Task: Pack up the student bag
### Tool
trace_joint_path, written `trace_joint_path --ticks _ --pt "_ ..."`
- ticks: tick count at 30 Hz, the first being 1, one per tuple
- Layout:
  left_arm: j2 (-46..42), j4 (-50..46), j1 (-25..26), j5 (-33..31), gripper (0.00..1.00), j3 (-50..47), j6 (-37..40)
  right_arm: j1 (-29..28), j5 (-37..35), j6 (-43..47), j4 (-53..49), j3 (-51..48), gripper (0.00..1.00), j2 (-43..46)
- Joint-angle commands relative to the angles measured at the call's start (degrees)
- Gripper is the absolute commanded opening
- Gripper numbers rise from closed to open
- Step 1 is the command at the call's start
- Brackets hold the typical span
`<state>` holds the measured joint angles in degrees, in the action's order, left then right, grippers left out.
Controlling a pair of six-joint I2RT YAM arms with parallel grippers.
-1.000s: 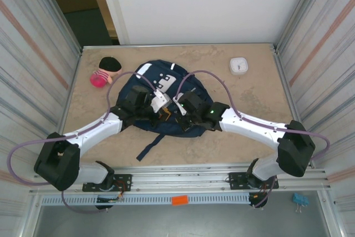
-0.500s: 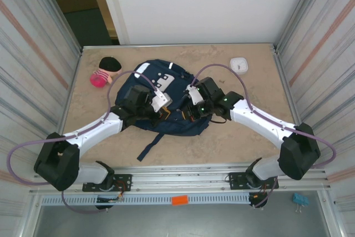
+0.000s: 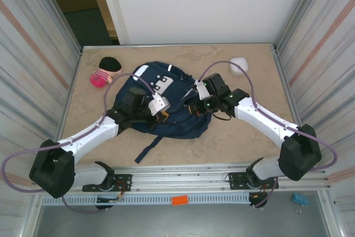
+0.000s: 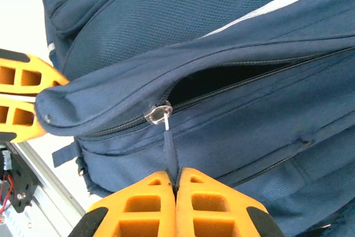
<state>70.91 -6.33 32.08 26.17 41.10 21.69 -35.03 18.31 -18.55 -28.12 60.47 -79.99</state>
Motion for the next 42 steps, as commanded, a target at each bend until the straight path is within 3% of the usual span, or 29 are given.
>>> trace_joint_path --ticks 1,7,16,19,22,28,34,36,38,40,42 --pt "-3.9 -1.76 -0.7 5.24 0.0 -0.84 2.29 1.7 0.14 3.11 2.95 -0.93 0.0 -1.45" --pt "-3.78 -1.29 -0.68 5.94 0.0 -0.71 2.26 -0.35 7.95 5.16 8.01 -2.16 0.08 -2.47" --pt "-4.44 -0.56 -0.67 7.49 0.0 -0.67 1.82 -1.0 9.51 6.26 9.17 -1.41 0.16 -6.3" --pt "-4.86 -0.81 -0.66 7.24 0.0 -1.02 2.03 -0.85 8.89 6.63 9.15 -0.74 0.14 -6.75" --pt "-5.19 -1.81 -0.69 4.01 0.0 -1.0 1.88 -0.15 6.99 6.8 7.01 0.14 0.0 -6.51" --pt "-5.44 -3.84 -1.86 -7.76 0.0 -1.0 0.7 2.25 0.48 6.63 1.61 -1.79 0.0 -3.16" --pt "-6.8 -11.72 -3.81 -14.51 0.06 0.26 6.81 -7.35 -1.74 5.41 0.18 -1.55 0.0 -1.8" --pt "-8.61 -13.6 -4.45 -14.88 0.12 -0.26 8.08 -9.6 -1.38 3.31 2.54 -2.14 0.0 -1.9" --pt "-11.47 -14.93 -4.57 -11.71 0.34 -1.23 9.6 -11.22 -1.48 1.75 4.96 -2.57 0.0 -1.69" --pt "-14.24 -16.13 -4.5 -4.1 0.58 -1.62 11.88 -12.07 -1.61 1.25 6.04 -2.51 0.0 -1.36" --pt "-16.01 -14.77 -3.92 0.43 0.67 -2.07 11.34 -12.45 -1.72 1.39 6.01 -2.19 0.0 -1.27"
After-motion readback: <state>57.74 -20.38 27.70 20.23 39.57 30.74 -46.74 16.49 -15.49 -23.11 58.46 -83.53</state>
